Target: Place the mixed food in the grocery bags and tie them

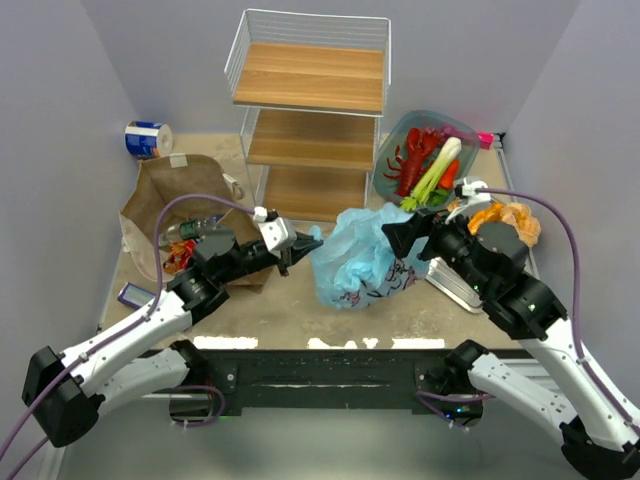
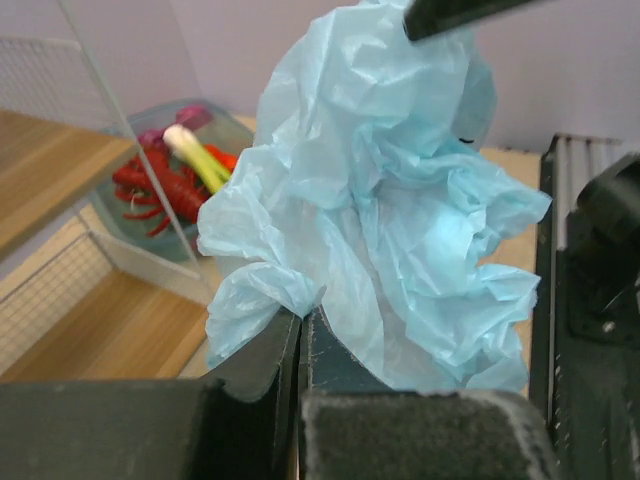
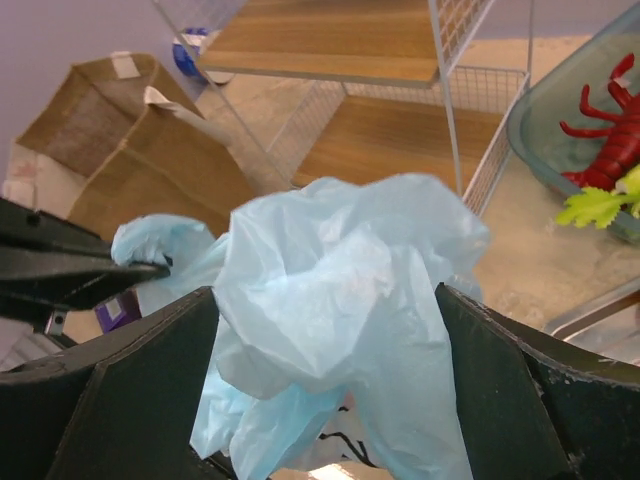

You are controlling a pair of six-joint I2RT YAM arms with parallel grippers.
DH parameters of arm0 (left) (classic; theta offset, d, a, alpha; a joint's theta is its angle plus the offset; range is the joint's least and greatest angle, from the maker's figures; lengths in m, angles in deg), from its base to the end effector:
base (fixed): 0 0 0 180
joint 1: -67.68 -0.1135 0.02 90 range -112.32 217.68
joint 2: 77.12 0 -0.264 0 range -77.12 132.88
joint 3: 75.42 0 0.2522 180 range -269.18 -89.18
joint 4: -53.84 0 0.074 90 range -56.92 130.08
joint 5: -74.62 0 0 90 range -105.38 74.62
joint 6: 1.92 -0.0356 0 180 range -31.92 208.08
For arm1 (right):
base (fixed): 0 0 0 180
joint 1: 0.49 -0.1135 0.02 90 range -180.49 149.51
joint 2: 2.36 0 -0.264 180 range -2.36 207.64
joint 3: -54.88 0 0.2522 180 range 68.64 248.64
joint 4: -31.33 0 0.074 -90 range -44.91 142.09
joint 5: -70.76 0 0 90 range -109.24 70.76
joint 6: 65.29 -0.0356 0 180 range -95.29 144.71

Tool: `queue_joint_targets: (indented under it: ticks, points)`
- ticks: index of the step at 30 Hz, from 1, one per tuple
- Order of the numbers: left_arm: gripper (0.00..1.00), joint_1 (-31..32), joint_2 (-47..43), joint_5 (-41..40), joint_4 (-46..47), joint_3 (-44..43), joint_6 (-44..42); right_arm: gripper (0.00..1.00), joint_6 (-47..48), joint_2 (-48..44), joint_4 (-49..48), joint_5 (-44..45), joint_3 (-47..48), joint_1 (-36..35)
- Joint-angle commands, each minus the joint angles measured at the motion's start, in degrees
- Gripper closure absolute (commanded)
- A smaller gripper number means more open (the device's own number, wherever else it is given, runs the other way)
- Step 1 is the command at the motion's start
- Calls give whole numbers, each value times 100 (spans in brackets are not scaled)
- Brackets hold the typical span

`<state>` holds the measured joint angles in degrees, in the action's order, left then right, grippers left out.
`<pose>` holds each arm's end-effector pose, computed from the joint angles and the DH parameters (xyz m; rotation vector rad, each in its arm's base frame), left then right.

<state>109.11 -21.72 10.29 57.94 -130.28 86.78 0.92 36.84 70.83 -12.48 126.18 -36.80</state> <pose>0.1609 -0.1625 0.3350 0.9077 1.2967 -0.8908 0.1133 0.0780 0.4003 -0.1002 1.7434 0.6781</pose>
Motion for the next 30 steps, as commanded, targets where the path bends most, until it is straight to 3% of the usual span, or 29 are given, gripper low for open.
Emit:
queue_joint_targets:
  ticks: [1, 5, 8, 11, 16, 24, 30]
  points:
    - [100, 85, -388, -905, -56, 602, -714, 5, 208, 176, -156, 185, -67, 11]
    - [100, 85, -390, -1371, 68, 463, -696, 3, 270, 44, 333, 884, 125, 19]
    - [100, 85, -196, -1180, 103, 226, -670, 2, 296, -9, 721, 1449, 328, 10]
    - [100, 85, -99, -959, 655, 68, -669, 2, 287, -44, 548, 1214, 258, 19]
    - [100, 85, 120, -599, 604, -469, -863, 3, -2, 210, 152, 634, 39, 19]
    - [100, 129, -652, -326, 42, 944, -574, 4, -546, 834, -806, 300, -909, 19]
    - [100, 164, -1469, -422, -609, 1368, -441, 4, -960, 1466, -1781, 185, -1683, 19]
